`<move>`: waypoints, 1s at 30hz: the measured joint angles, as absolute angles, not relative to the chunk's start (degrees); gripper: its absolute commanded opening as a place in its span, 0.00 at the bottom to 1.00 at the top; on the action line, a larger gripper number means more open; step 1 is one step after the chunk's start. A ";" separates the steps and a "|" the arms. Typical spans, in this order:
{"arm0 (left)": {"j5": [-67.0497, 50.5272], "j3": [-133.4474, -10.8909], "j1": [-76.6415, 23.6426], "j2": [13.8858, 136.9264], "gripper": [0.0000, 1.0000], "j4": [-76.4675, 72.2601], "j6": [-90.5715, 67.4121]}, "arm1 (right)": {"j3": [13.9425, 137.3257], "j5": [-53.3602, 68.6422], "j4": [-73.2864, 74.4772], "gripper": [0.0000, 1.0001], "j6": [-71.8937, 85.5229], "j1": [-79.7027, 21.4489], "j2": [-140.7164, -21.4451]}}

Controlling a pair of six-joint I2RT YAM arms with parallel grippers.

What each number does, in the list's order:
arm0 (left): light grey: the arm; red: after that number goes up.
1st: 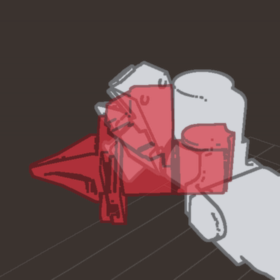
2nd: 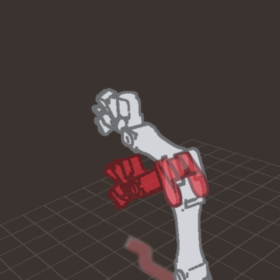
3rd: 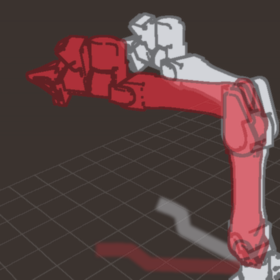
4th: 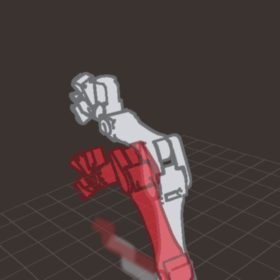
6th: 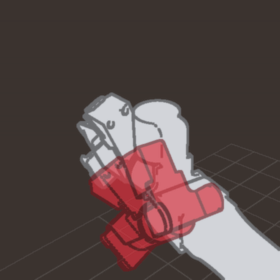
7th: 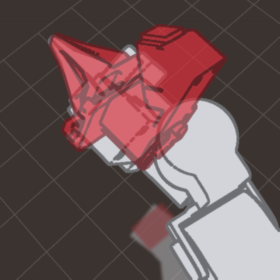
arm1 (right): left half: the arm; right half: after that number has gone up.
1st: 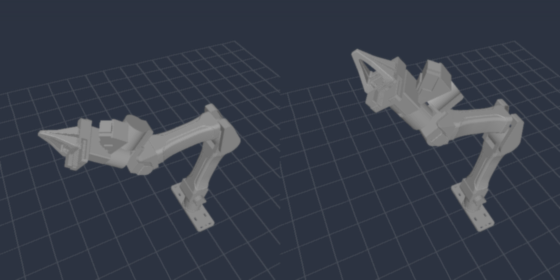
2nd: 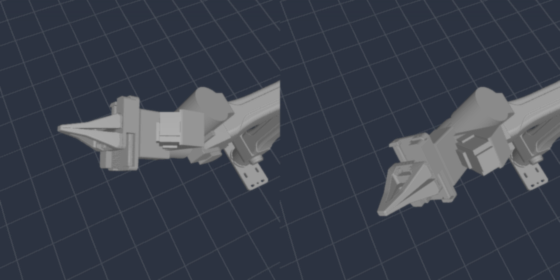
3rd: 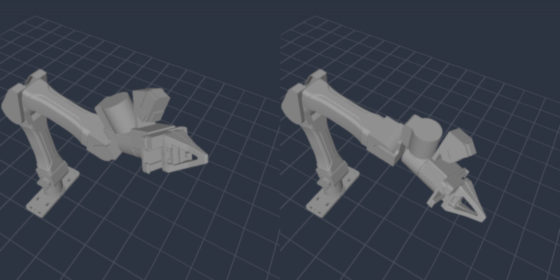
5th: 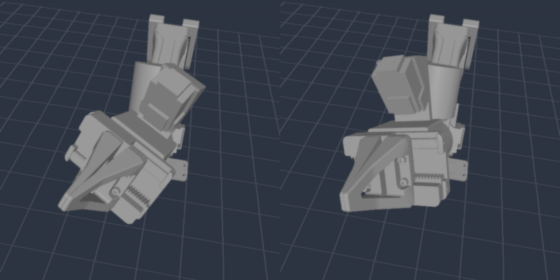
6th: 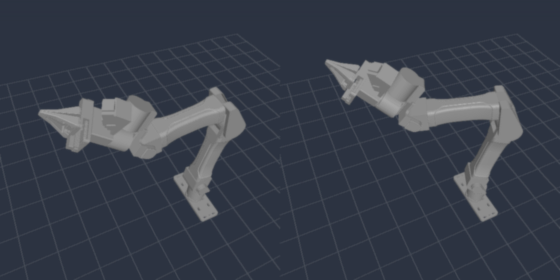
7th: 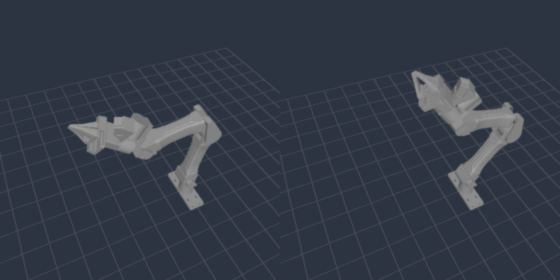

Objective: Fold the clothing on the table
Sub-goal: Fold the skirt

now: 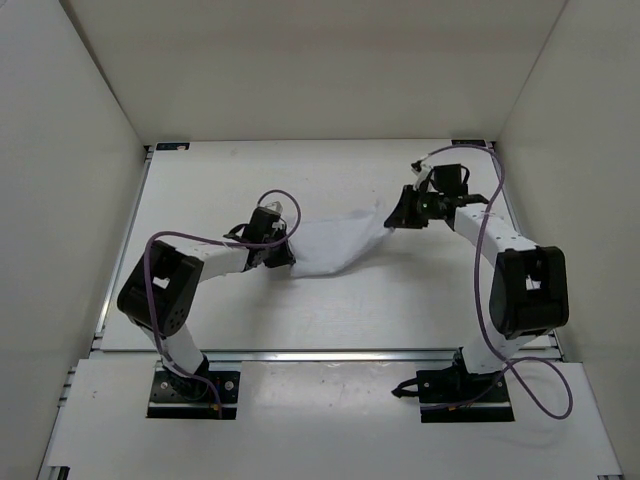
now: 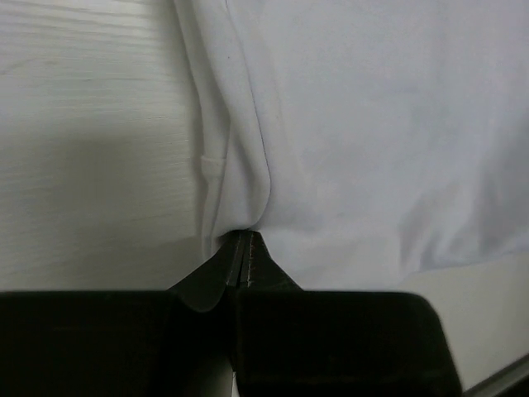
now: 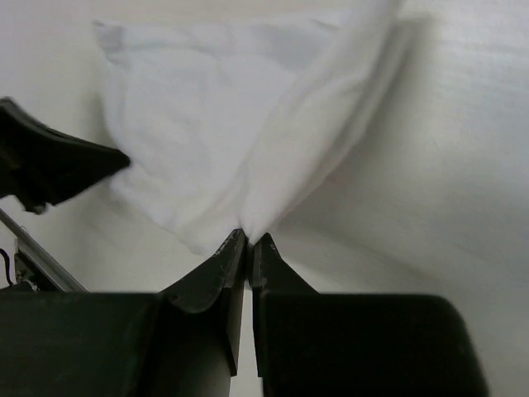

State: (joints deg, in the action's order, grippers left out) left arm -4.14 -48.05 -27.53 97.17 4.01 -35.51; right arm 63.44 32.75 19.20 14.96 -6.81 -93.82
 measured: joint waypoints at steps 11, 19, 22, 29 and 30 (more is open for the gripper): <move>-13.50 -53.01 -33.28 104.71 0.00 -2.20 -41.52 | 68.49 31.75 19.07 0.00 16.08 -26.00 -91.29; -16.23 -50.37 -32.64 104.01 0.00 -4.89 -43.18 | 65.78 31.92 18.70 0.00 17.74 -31.66 -96.64; -17.06 -48.86 -32.34 103.26 0.00 -6.00 -43.48 | 65.49 31.62 18.68 0.01 18.17 -31.81 -98.87; -18.31 -48.29 -31.88 103.13 0.00 -6.55 -43.57 | 63.68 31.29 17.28 0.21 20.10 -31.40 -99.44; -18.46 -48.18 -31.83 103.13 0.00 -6.70 -43.62 | 63.40 31.86 16.71 0.33 20.67 -31.29 -99.44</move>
State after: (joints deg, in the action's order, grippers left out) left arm -18.46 -48.18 -31.83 103.13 -6.70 -43.62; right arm 63.40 31.86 16.71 20.67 -31.29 -99.44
